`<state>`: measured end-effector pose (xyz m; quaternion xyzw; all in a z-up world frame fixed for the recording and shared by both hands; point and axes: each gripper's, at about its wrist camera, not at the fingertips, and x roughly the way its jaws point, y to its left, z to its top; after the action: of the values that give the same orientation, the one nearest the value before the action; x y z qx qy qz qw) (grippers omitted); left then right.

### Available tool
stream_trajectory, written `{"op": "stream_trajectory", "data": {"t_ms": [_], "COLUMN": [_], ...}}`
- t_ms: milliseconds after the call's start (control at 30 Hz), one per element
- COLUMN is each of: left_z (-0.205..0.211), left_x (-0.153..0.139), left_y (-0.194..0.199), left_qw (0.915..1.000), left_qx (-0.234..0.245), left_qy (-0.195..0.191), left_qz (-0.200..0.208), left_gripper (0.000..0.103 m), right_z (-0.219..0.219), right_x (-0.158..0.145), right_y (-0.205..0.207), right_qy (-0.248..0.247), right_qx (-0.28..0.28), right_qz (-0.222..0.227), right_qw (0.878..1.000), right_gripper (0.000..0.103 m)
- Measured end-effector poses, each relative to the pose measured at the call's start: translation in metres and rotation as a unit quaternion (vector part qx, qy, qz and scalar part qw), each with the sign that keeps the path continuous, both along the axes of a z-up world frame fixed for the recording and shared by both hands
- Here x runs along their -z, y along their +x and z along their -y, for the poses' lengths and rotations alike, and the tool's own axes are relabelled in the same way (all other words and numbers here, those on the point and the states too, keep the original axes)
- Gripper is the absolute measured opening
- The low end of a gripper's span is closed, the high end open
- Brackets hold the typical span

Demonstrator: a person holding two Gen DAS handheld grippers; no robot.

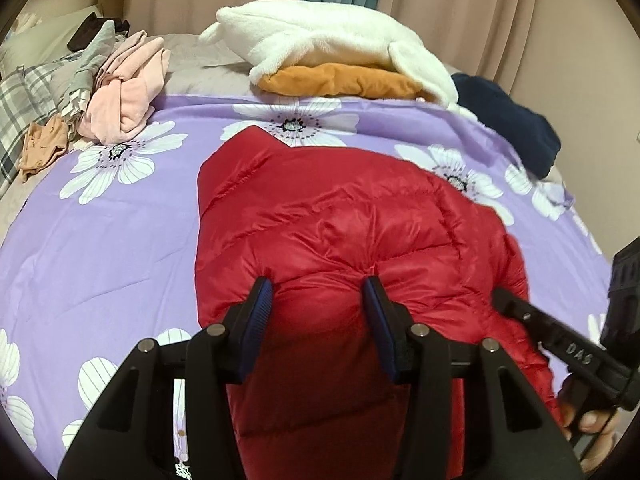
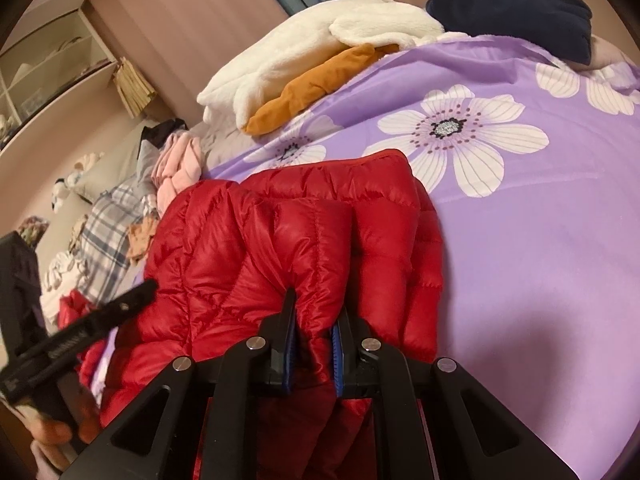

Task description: Fold large clothes

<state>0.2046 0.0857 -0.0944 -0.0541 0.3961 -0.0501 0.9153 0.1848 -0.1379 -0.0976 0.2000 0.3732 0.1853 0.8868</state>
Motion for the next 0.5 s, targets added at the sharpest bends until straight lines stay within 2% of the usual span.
{"op": "stream_trajectory", "data": {"t_ms": [167, 233, 333, 500], "left_z": [-0.001, -0.001, 0.0, 0.0], "left_x": [0.001, 0.002, 0.002, 0.002], "left_y": [-0.001, -0.001, -0.001, -0.001], "left_qw": [1.0, 1.0, 1.0, 0.9999], "left_qx": [0.002, 0.002, 0.001, 0.001], "left_qy": [0.006, 0.009, 0.01, 0.011], "left_qz": [-0.001, -0.001, -0.001, 0.0], "left_gripper": [0.048, 0.048, 0.048, 0.048], "right_z": [0.001, 0.003, 0.004, -0.011], "right_x": [-0.008, -0.016, -0.032, -0.054], "right_y": [-0.002, -0.006, -0.015, -0.038], "right_qy": [0.002, -0.001, -0.013, -0.039], "right_qx": [0.007, 0.019, 0.027, -0.023], "right_qz": [-0.001, 0.003, 0.029, 0.078], "right_qw": [1.0, 1.0, 0.999, 0.996], "right_gripper": [0.013, 0.023, 0.026, 0.026]}}
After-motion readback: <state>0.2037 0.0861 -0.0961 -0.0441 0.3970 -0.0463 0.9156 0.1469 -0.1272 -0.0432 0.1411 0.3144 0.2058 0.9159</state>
